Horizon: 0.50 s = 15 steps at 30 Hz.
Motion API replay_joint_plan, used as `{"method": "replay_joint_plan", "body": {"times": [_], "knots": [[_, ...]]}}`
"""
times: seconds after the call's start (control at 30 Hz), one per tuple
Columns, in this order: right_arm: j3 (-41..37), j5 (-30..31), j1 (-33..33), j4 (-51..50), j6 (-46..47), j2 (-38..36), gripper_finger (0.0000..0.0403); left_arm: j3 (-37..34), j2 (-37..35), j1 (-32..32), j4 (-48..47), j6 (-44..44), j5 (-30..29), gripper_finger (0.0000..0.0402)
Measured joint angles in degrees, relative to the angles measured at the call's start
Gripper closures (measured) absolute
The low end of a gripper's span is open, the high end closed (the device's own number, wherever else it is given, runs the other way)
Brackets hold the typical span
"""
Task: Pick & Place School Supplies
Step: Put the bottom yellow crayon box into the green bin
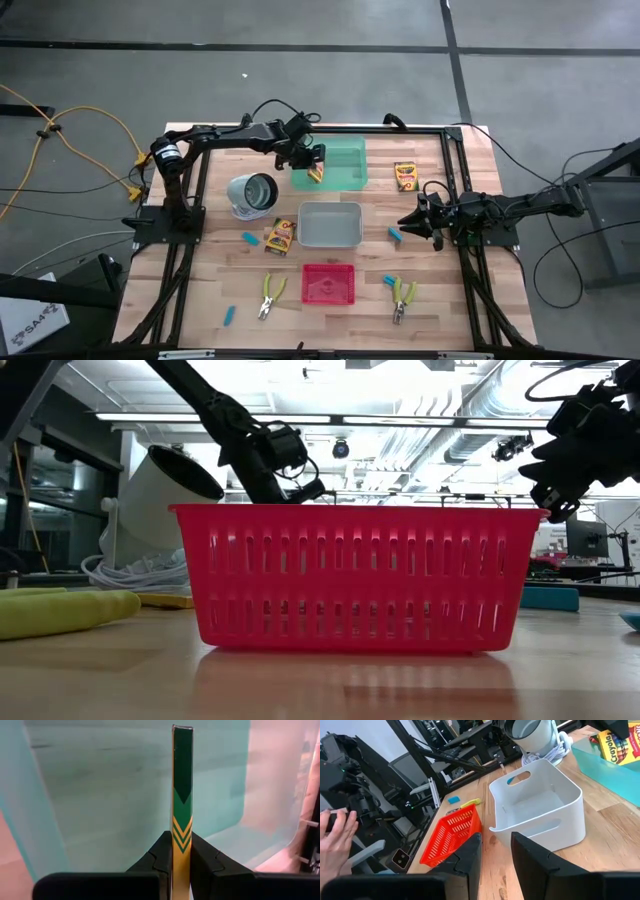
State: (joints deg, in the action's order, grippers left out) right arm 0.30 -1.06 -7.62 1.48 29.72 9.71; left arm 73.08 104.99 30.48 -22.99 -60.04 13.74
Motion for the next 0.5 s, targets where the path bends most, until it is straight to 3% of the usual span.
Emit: {"method": "replay_joint_plan", "body": {"times": [0.23,0.5], "knots": [[0.01,0.00,0.01,0.00,0.00,-0.01,0.0306,0.00,0.00,0.15,-0.10,3.86,1.17,0.0334],[0.01,0.00,0.01,0.00,0.02,-0.01,0.0306,0.00,0.00,0.15,-0.08,5.81,1.50,0.0326]]}}
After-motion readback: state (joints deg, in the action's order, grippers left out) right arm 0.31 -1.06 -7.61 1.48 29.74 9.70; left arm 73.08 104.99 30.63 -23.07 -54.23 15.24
